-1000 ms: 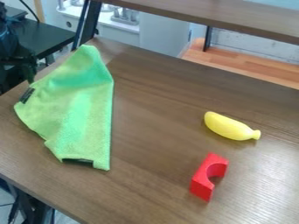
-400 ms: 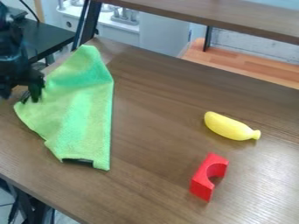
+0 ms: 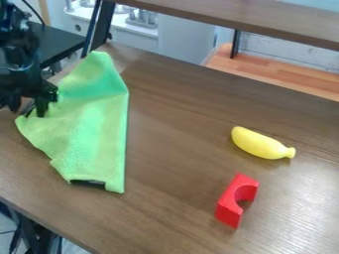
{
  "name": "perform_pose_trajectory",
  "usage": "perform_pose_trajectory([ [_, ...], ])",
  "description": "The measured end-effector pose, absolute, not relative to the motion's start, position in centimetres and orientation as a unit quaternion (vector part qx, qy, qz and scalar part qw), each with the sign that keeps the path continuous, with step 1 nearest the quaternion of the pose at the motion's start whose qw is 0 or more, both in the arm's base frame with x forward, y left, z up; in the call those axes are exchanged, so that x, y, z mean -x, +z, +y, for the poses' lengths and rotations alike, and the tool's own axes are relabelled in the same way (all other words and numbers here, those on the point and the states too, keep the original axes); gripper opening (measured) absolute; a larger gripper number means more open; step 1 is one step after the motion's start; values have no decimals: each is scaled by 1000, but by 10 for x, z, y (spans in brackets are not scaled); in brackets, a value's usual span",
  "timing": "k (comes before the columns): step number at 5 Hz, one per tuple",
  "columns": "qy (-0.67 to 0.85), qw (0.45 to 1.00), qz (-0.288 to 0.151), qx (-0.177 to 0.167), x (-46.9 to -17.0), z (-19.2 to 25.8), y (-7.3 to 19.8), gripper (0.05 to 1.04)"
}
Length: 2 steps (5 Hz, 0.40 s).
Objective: Unfold the cloth from left to right
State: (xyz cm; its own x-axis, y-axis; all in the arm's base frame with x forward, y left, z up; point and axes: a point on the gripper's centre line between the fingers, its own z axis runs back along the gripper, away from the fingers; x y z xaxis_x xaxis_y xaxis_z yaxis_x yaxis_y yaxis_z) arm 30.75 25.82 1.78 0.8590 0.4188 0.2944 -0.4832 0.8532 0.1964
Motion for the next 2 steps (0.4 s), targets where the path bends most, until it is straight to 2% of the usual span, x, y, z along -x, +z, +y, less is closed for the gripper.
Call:
perform_pose_trajectory([
  [2,252,955,-101,-119,-311,257,15,187],
])
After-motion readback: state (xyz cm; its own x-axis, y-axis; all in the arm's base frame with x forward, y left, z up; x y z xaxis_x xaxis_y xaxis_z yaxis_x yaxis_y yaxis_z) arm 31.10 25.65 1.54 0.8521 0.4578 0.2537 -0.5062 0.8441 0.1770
